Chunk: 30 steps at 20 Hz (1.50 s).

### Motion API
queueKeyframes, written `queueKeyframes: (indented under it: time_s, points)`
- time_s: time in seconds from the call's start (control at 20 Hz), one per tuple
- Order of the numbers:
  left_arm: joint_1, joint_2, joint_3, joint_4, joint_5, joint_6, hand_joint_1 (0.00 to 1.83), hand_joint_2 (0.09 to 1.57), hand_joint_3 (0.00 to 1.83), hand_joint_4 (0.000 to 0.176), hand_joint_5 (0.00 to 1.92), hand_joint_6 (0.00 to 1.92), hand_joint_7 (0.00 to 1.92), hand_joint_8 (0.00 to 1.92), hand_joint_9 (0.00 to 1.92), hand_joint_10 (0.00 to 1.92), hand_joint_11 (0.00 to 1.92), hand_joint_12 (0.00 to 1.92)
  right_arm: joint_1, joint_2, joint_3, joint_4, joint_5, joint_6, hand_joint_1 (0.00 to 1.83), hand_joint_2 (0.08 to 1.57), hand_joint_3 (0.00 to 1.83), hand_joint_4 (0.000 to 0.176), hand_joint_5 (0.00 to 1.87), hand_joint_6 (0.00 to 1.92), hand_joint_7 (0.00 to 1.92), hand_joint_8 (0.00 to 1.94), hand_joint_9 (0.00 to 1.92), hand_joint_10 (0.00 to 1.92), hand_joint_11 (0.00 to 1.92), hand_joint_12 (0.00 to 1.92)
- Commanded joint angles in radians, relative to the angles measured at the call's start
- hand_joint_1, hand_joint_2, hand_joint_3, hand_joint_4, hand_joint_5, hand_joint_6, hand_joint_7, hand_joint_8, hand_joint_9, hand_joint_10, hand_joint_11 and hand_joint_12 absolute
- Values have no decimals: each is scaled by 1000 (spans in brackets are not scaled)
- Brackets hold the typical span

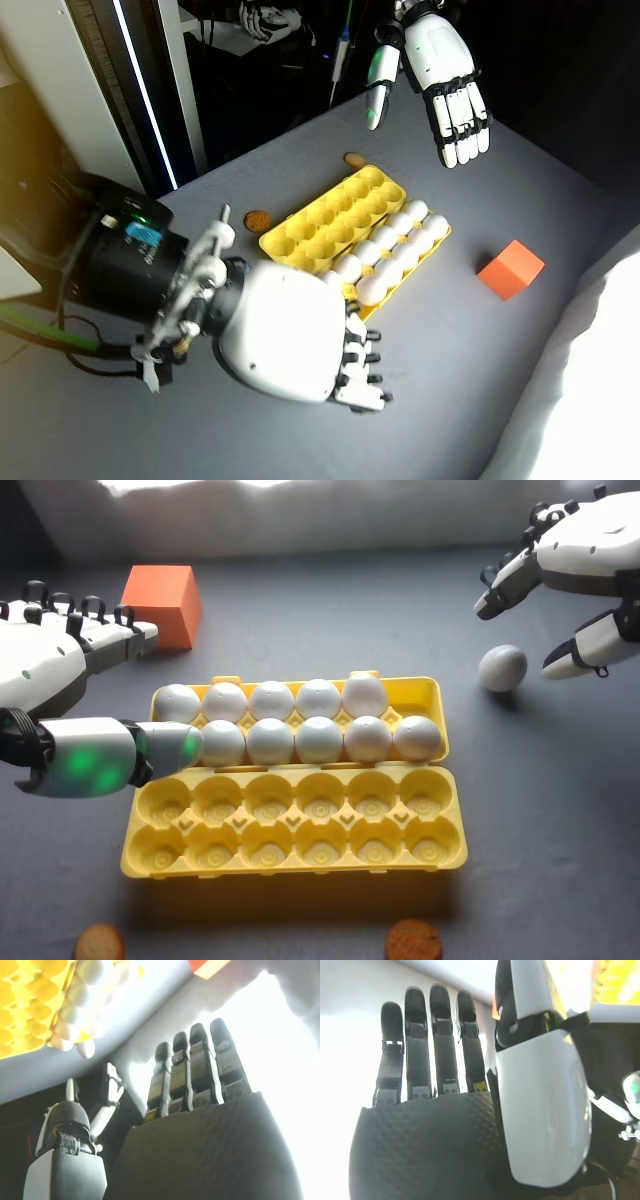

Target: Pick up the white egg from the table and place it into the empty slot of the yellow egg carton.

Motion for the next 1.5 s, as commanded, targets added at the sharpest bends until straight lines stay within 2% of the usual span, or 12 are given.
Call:
queueKeyframes:
  time_s: [0.0, 0.05, 0.15, 0.35, 0.45, 0.65, 0.8, 0.9, 1.05, 1.1, 1.2, 1.45]
  points:
    - [-13, 4, 4, 35, -59, 2, 0, 1166, 2, 0, 176, 4, 186, 4, 153, 5, 0, 320, 0, -2, 16, 7, 116, 0, 1080, 1010, 2, 0, 557, 19, 603, 3, 353, 460, 0, 1178]
    - [-13, 4, 4, 35, -59, 2, 0, 1148, 0, 0, 192, 4, 211, 5, 178, 6, 0, 375, -5, -10, 27, 7, 121, 0, 1090, 1015, 0, 0, 557, 13, 578, 0, 285, 582, 0, 1244]
    - [-15, 4, 5, 35, -59, 2, 0, 1147, 0, 0, 181, 4, 184, 4, 149, 4, 0, 305, -20, -32, 58, 7, 142, 0, 1070, 1023, 3, 0, 554, 11, 581, 2, 282, 603, 0, 1278]
    - [-15, 5, 9, 47, -50, 2, 0, 1158, 1, 0, 225, 10, 253, 13, 213, 14, 0, 439, -54, -80, 122, 19, 180, -1, 1121, 1027, 4, 0, 598, 27, 620, 16, 319, 649, 0, 1373]
    - [-15, 5, 10, 45, -50, 5, 0, 1159, 1, 0, 190, 2, 211, 3, 176, 3, 0, 350, -67, -102, 154, 41, 183, -1, 1140, 1011, 0, 0, 626, 36, 653, 27, 342, 693, 0, 1425]
    - [-18, 4, 9, 29, -50, 18, 0, 1162, 0, 0, 190, 3, 200, 3, 174, 3, 0, 355, -85, -130, 185, 41, 201, -4, 1108, 1004, 0, 0, 629, 35, 661, 27, 346, 712, 0, 1451]
    - [-19, 4, 4, 8, -66, 32, 0, 1168, 2, 0, 204, 6, 209, 5, 180, 5, 0, 364, -100, -145, 197, 42, 201, -4, 1100, 1033, 5, 0, 593, 17, 628, 11, 284, 751, 0, 1385]
    - [-19, 4, 2, 7, -67, 38, 0, 1170, 0, 0, 213, 3, 228, 5, 203, 6, 0, 403, -113, -153, 202, 43, 210, -4, 1087, 1034, 5, 0, 599, 19, 632, 12, 287, 761, 0, 1422]
    - [-19, 4, 0, 5, -68, 42, 5, 1181, 3, 0, 195, 0, 214, 0, 191, 1, 0, 380, -141, -168, 209, 43, 260, -22, 1063, 1041, 6, 0, 585, 13, 619, 5, 268, 741, 0, 1385]
    - [-19, 4, 0, 3, -71, 43, 25, 1176, 1, 0, 229, 4, 250, 5, 226, 6, 0, 460, -143, -171, 210, 43, 266, -30, 1065, 1034, 3, 0, 596, 17, 630, 9, 276, 744, 0, 1385]
    - [-19, 4, -2, 0, -85, 43, 0, 1176, 0, 0, 211, 5, 235, 6, 208, 6, 0, 401, -145, -178, 212, 105, 278, -112, 1056, 1033, 2, 0, 592, 15, 625, 7, 271, 739, 0, 1372]
    - [-19, 4, -2, -14, -86, 51, 0, 1177, 0, 0, 208, 1, 229, 1, 204, 1, 0, 396, -150, -180, 219, 111, 295, -127, 1026, 1054, 8, 0, 558, 0, 581, 0, 236, 722, 0, 1346]
